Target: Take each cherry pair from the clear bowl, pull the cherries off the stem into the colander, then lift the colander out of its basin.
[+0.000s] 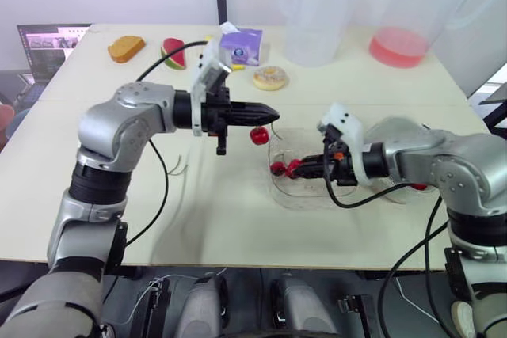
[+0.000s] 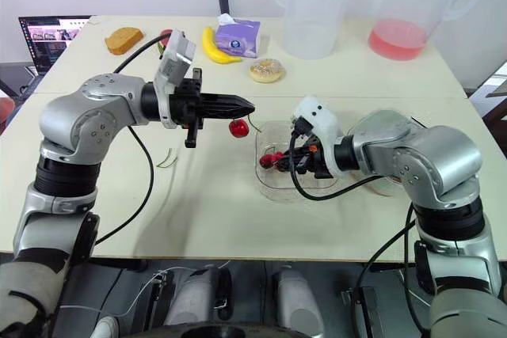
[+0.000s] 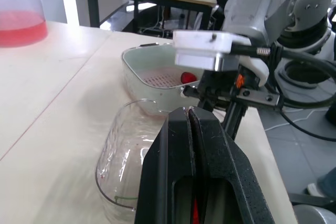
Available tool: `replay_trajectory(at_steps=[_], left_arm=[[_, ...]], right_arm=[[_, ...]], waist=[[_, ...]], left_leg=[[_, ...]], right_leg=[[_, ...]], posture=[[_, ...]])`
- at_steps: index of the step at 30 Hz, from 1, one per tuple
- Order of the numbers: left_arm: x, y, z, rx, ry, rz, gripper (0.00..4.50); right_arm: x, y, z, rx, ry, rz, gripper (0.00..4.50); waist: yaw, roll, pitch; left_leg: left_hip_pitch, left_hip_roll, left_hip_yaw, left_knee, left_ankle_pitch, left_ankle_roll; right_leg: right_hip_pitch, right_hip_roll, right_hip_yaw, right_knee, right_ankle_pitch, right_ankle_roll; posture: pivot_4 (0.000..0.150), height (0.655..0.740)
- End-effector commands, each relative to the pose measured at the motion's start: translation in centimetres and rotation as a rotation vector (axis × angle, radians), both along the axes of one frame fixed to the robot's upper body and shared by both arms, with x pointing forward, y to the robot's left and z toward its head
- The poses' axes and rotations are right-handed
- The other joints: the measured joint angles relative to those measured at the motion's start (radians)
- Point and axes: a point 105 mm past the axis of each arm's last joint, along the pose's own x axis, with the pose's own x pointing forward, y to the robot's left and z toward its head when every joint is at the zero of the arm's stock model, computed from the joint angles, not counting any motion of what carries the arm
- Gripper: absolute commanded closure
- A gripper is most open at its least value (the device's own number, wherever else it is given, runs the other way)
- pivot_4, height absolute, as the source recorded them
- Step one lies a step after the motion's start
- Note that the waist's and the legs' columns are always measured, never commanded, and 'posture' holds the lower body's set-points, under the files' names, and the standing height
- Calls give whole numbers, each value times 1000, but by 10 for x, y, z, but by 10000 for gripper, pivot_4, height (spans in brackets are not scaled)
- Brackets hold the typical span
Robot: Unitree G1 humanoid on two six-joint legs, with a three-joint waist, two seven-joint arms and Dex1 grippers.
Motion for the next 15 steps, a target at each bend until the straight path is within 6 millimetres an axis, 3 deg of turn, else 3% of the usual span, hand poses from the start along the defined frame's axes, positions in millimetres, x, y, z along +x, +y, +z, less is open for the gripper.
replay_trajectory(at_steps=[1, 3, 6, 8, 12, 15], left_arm=[[-3, 0, 11, -17, -54, -16, 45000], [-3, 2, 11, -15, -54, -12, 45000], [-3, 6, 11, -10, -56, 6, 45000], [-4, 7, 12, -11, -54, 10, 45000], [-7, 8, 12, -16, -46, 12, 45000], [-8, 7, 10, -24, -37, 14, 45000]], right_arm=[[2, -1, 20, 33, -84, -16, 42556], [4, -9, 36, 59, -134, -47, 42556], [15, -51, 71, 39, -278, -234, 42556], [20, -76, 80, -10, -336, -350, 42556], [27, -126, 78, -185, -402, -561, 42556], [23, -154, 54, -312, -378, -671, 42556]], waist=[[0, 0, 0], [0, 0, 0], [5, 0, 0], [8, 0, 0], [3, 0, 0], [2, 0, 0]], left_leg=[[0, 0, 0, 0, 0, 0], [0, 0, 0, 0, 0, 0], [0, 0, 0, 0, 0, 0], [0, -1, 0, 0, 0, 0], [0, 0, 0, 0, -1, 1], [0, 0, 0, -1, 0, 1]], right_leg=[[0, 0, 0, 0, 0, 0], [0, 0, 0, 0, 0, 0], [0, 0, 0, 0, 0, 0], [0, -1, -1, -1, 0, 0], [1, -2, 0, -2, 0, 0], [1, -2, 0, -2, 0, 0]], posture=[[1500, 7400], [1500, 7400], [1500, 7400], [1500, 7400], [1500, 7400], [1500, 7400]])
